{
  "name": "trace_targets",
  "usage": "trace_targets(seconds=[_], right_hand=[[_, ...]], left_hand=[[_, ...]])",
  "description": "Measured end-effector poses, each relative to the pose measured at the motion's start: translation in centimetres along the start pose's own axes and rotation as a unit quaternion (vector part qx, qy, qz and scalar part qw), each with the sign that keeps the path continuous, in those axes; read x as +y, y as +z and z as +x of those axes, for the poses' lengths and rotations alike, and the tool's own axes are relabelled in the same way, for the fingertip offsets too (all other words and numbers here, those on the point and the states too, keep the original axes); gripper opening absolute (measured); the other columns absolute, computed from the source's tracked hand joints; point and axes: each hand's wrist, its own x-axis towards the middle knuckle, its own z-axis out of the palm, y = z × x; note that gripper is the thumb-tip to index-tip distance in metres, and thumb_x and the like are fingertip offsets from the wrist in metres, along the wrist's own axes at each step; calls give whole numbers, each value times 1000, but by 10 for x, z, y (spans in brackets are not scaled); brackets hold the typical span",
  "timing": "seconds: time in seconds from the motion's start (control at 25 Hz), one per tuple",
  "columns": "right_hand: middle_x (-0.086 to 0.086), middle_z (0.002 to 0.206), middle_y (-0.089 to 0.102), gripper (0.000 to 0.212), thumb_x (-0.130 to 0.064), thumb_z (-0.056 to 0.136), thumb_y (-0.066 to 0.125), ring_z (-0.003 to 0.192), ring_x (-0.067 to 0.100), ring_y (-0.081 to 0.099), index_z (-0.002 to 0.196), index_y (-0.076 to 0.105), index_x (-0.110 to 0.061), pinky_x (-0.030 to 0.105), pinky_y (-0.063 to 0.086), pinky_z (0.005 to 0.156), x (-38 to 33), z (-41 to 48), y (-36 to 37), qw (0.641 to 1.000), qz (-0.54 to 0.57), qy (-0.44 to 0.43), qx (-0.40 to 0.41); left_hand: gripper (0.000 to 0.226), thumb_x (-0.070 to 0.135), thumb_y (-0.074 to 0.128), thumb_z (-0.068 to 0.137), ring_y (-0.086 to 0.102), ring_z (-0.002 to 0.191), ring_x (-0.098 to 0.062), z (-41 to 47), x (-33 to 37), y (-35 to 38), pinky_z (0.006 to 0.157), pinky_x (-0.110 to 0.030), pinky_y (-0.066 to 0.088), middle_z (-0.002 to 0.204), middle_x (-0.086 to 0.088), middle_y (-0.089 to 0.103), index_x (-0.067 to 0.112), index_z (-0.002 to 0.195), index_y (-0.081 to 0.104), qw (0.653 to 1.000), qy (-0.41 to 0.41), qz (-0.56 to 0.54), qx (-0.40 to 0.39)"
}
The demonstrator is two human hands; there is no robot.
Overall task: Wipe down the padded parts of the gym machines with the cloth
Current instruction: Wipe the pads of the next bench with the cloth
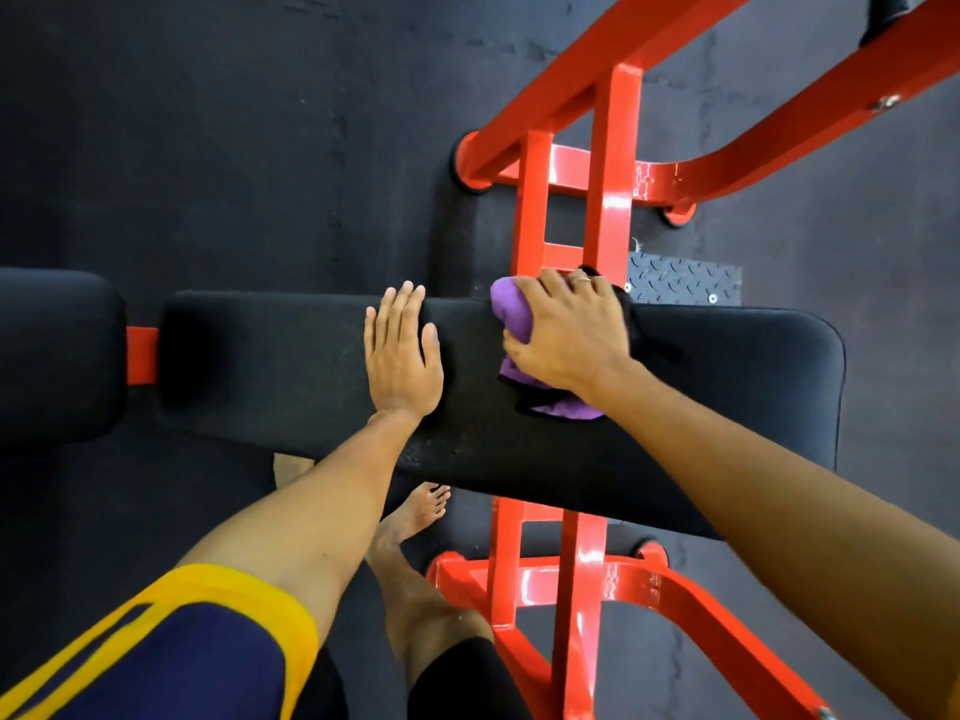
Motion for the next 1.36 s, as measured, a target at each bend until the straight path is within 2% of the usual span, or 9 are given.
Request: trace_targets(seconds=[0.24,0.52,0.6,0.76,0.92,1.04,1.16,1.24,1.36], right_hand=[[1,130,61,55,-62,90,52,118,34,58,129,55,-23,42,42,92,-53,60,4,992,61,-52,-99],[-4,123,63,63,-68,84,42,114,29,60,132,56,-29,43,44,93,39,-10,-12,998,69,8,2],[-2,120,64,60,-67,84,41,113,31,60,124,60,-27,43,42,90,14,7,-4,999,37,12,-15],[0,125,63,50,-62,91,48,118,31,57,121,60,-24,44,39,94,-48,54,4,994,84,4,-76],[0,126,62,57,-62,88,53,120,32,56,130,58,-24,43,40,96,-30,27,4,993,109,35,-11],[1,128,62,67,-66,81,42,121,32,56,130,58,-24,45,39,103,-4,-8,11,991,75,87,72],[3,135,60,59,-61,85,49,134,35,47,130,60,-25,52,27,116,-34,4,23,988,52,120,78],[4,147,53,60,-56,88,53,146,35,36,139,57,-25,57,16,122,-62,8,28,990,58,106,78],[8,164,35,78,-54,87,60,154,34,23,156,41,-23,56,8,126,-88,-34,48,993,48,43,104]], left_hand=[[52,27,30,104,28,152,-21,1,-4,4,127,-47,15,159,-3,40,11,152,42,999,26,19,19],[53,27,30,102,27,152,-18,3,1,0,127,-48,14,159,-2,41,14,152,43,1000,3,4,4],[54,26,30,101,26,152,-18,1,2,1,127,-48,14,159,-2,41,14,152,43,1000,3,9,3],[54,26,28,102,27,153,-21,1,-2,1,127,-48,15,159,-4,40,11,152,42,1000,23,16,8],[54,27,28,102,27,152,-20,2,-3,2,126,-49,15,159,-2,40,12,152,42,999,29,20,11],[55,27,29,100,26,153,-17,2,0,3,127,-48,14,159,0,41,15,152,43,1000,12,15,9],[56,28,28,101,25,153,-17,2,-5,3,127,-46,12,160,0,40,15,153,42,1000,12,7,7],[55,29,25,102,25,153,-18,1,-6,4,127,-45,12,160,-1,39,14,154,41,999,27,16,6],[60,35,17,104,19,155,-20,4,-10,2,128,-46,9,165,-4,30,13,157,32,999,30,32,-28]])
